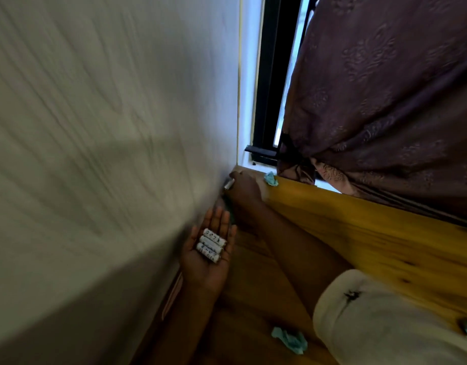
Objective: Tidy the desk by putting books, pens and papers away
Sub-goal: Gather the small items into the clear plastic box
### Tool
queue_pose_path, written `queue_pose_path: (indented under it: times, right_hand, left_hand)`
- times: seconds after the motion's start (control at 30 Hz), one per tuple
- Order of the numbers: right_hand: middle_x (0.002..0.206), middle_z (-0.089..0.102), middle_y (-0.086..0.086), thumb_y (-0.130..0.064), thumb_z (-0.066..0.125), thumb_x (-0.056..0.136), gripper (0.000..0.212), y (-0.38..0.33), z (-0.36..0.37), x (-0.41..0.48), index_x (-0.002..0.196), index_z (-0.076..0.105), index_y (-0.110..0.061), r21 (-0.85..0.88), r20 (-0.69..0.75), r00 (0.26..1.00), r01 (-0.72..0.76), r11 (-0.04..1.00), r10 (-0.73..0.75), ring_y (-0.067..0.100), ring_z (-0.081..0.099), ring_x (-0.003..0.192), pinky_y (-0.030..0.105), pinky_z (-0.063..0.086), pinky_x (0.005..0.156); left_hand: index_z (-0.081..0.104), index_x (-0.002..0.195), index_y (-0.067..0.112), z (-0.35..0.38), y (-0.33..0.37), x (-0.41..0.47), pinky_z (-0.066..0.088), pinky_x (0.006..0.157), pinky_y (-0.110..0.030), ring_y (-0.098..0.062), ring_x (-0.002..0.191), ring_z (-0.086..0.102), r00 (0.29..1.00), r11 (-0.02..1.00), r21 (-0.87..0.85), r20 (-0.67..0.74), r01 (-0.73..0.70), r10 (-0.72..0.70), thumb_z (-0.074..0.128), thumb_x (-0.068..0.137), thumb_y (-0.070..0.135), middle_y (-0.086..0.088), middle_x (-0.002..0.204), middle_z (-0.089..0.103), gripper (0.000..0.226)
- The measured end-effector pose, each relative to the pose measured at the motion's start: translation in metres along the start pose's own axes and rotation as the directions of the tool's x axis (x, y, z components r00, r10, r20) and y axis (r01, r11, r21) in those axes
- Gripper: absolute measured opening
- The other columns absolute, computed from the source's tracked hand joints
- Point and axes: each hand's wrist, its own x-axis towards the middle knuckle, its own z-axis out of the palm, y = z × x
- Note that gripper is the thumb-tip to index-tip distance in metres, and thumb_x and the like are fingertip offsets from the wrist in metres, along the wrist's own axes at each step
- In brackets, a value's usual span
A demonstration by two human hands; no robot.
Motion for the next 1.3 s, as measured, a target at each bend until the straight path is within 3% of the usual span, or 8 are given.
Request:
queue_pose_path:
  times: [0.23,0.33,0.47,0.57,0.67,0.87,1.03,1.3]
  right_hand:
    - [0.111,0.063,0.012,-0.023,0.073,0.073,0.039,0.004,-0.028,-0.018,0.108,0.063,-0.010,0.312,-0.134,0.977,-0.114,0.943,0.163,0.024,0.059,0.100,0.032,0.046,0.081]
    - [0.112,0.060,-0.001,-0.018,0.077,0.071,0.042,0.008,-0.071,-0.073,0.107,0.058,-0.026,0.513,-0.159,0.987,0.053,0.857,0.034,0.013,0.055,0.097,0.024,0.043,0.076]
    - [0.125,0.053,-0.005,-0.033,0.069,0.067,0.054,0.015,-0.130,-0.170,0.117,0.049,-0.039,0.351,0.034,0.916,0.363,0.863,-0.399,0.010,0.047,0.119,0.024,0.041,0.096]
    - [0.131,0.054,0.002,-0.035,0.068,0.067,0.065,0.024,-0.143,-0.205,0.129,0.049,-0.026,0.045,0.178,0.850,0.496,0.867,-0.496,0.020,0.045,0.124,0.034,0.034,0.105]
    - [0.138,0.048,0.003,-0.030,0.070,0.070,0.072,0.038,-0.155,-0.238,0.136,0.044,-0.021,-0.041,0.187,0.881,0.450,0.892,-0.436,0.017,0.035,0.133,0.034,0.021,0.111]
    - [0.123,0.057,-0.011,-0.027,0.060,0.078,0.047,0.078,-0.193,-0.355,0.125,0.054,-0.028,0.320,-0.226,0.973,0.124,0.939,-0.051,0.003,0.049,0.117,0.022,0.042,0.097]
    - [0.107,0.063,-0.008,-0.032,0.058,0.075,0.033,0.116,-0.189,-0.462,0.108,0.060,-0.034,0.498,-0.477,0.832,-0.011,0.867,0.284,0.013,0.060,0.105,0.042,0.051,0.088]
    - [0.102,0.062,-0.018,-0.027,0.054,0.078,0.026,0.209,-0.245,-0.662,0.102,0.061,-0.032,0.468,-0.642,0.639,-0.110,0.877,0.423,0.006,0.058,0.104,0.025,0.047,0.088]
  left_hand:
    - [0.064,0.119,0.000,0.001,0.004,-0.002,0.056,0.080,-0.049,-0.032,0.114,0.061,0.996,0.996,0.021,-0.029,0.087,-0.086,0.073,0.061,0.017,-0.017,0.133,0.056,0.062]
    - [0.062,0.120,0.000,0.011,0.003,-0.007,0.057,0.077,-0.048,-0.032,0.111,0.063,0.988,0.986,0.072,-0.047,0.148,-0.145,0.090,0.045,0.015,-0.016,0.130,0.059,0.081]
    - [0.061,0.117,-0.006,0.009,-0.008,-0.023,0.057,0.070,-0.053,-0.035,0.078,0.071,0.911,0.913,-0.016,-0.052,0.408,-0.409,0.071,0.074,0.014,-0.023,0.098,0.070,0.049]
    - [0.067,0.107,-0.008,0.010,-0.031,-0.041,0.049,0.084,-0.062,-0.035,0.071,0.070,0.823,0.823,-0.073,-0.039,0.563,-0.567,0.085,0.060,0.003,-0.022,0.086,0.071,0.052]
    - [0.073,0.092,-0.002,0.021,-0.070,-0.065,0.059,0.070,-0.046,-0.029,0.079,0.072,0.863,0.850,0.152,-0.121,0.505,-0.491,0.092,0.047,0.008,-0.016,0.092,0.073,0.050]
    - [0.069,0.105,0.009,0.038,-0.152,-0.115,0.058,0.066,-0.038,-0.025,0.077,0.072,0.810,0.778,0.238,-0.258,0.582,-0.527,0.047,0.085,0.022,-0.013,0.098,0.073,0.032]
    - [0.060,0.120,0.014,0.039,-0.243,-0.171,0.058,0.066,-0.032,-0.021,0.077,0.071,0.786,0.700,0.363,-0.208,0.615,-0.582,0.044,0.091,0.019,-0.011,0.100,0.071,0.033]
    - [0.063,0.112,0.014,0.019,-0.423,-0.316,0.059,0.066,-0.033,-0.021,0.082,0.073,0.683,0.607,0.323,-0.237,0.726,-0.691,0.040,0.093,0.017,-0.009,0.104,0.072,0.030]
